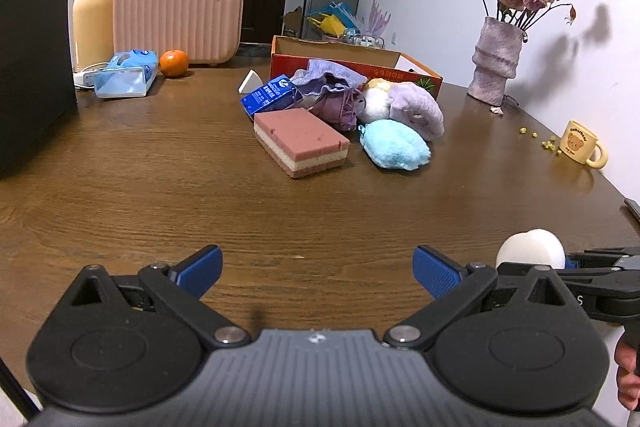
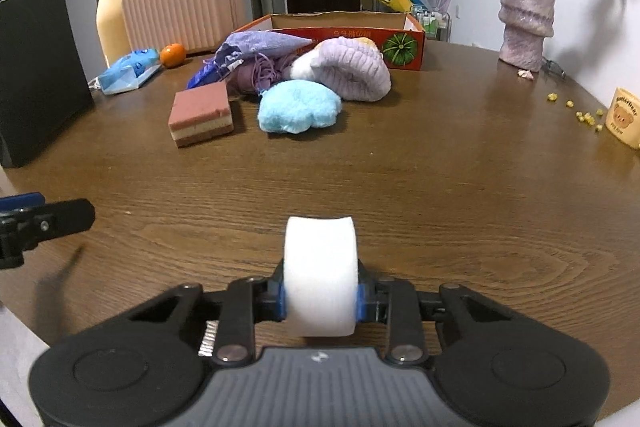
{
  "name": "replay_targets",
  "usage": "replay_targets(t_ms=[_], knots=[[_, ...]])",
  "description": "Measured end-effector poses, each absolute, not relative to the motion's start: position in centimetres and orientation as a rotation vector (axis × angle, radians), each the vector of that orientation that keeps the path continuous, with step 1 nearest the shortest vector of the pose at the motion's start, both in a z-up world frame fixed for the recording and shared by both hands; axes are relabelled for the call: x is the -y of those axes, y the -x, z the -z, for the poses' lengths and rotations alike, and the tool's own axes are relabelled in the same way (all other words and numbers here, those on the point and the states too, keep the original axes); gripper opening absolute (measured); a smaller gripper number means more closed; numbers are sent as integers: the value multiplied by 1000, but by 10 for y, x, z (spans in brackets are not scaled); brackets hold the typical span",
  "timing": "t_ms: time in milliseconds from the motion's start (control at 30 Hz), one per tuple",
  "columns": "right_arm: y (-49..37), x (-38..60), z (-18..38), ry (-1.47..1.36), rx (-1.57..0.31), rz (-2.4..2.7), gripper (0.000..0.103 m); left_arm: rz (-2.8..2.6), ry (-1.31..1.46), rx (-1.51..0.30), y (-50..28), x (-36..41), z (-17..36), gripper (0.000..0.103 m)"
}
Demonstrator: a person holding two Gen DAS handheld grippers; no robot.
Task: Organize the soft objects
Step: 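Approach the white cylindrical sponge and close the right gripper on it, then grasp the pink rectangular sponge with the left gripper while the right holds the white sponge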
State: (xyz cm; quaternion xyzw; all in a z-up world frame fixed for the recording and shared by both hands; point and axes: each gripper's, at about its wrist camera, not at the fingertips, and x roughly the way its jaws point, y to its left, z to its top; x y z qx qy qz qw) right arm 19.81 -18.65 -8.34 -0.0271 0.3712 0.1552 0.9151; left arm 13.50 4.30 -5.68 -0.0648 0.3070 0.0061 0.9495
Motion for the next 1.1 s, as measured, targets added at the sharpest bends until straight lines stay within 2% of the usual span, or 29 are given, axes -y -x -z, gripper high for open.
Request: replay_targets(t_ms=[1100], knots=[[-255,198,64,40,-586,-360,28,-70,107,-643,-201,-44,51,103]])
